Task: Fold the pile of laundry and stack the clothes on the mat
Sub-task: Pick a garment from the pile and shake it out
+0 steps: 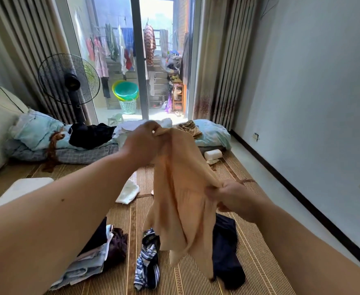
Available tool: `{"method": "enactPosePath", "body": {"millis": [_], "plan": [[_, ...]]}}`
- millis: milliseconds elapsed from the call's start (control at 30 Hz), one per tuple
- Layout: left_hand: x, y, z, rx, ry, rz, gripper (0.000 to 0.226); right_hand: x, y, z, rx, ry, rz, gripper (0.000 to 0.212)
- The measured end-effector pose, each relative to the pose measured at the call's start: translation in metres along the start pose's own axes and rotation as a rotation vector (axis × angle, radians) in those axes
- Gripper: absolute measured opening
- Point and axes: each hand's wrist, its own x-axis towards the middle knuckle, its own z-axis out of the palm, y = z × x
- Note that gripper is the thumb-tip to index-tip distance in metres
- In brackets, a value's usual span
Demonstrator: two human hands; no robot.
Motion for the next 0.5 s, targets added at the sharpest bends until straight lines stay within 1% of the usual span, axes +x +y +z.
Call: {"method": "enactPosePath", "body": {"millis": [67,133,167,200,267,300,333,367,467,500], "plan": [[-0.013,-0.013,0.010,0.094,-0.149,-0.080,0.023,0.002,-0.019,0.015,0.278,0.025,-0.011,0.011],[-0.030,-0.026,0.025,0.153,-0.315,-0.136,0.050,0.009,-0.042,0.024,0.453,0.084,0.013,0.015],[-0.042,-0.029,0.032,0.113,-0.343,-0.139,0.061,0.014,-0.053,0.027,0.508,0.108,0.026,0.019],[-0.056,-0.028,0.039,0.010,-0.336,-0.125,0.067,0.016,-0.064,0.030,0.555,0.122,0.033,0.021],[-0.083,-0.023,0.049,-0.325,-0.302,-0.114,0.080,0.023,-0.081,0.031,0.632,0.152,0.024,0.025],[-0.097,-0.019,0.052,-0.483,-0.298,-0.140,0.089,0.027,-0.088,0.030,0.656,0.175,0.026,0.027],[-0.107,-0.017,0.055,-0.552,-0.301,-0.165,0.091,0.027,-0.094,0.029,0.662,0.193,0.036,0.029],[-0.115,-0.017,0.058,-0.536,-0.308,-0.172,0.080,0.029,-0.099,0.027,0.664,0.207,0.038,0.032],[-0.120,-0.027,0.067,-0.202,-0.305,-0.169,0.012,0.029,-0.104,0.014,0.686,0.256,-0.031,0.037],[-0.118,-0.032,0.068,-0.169,-0.288,-0.191,0.011,0.029,-0.104,0.008,0.695,0.295,-0.059,0.044]]}}
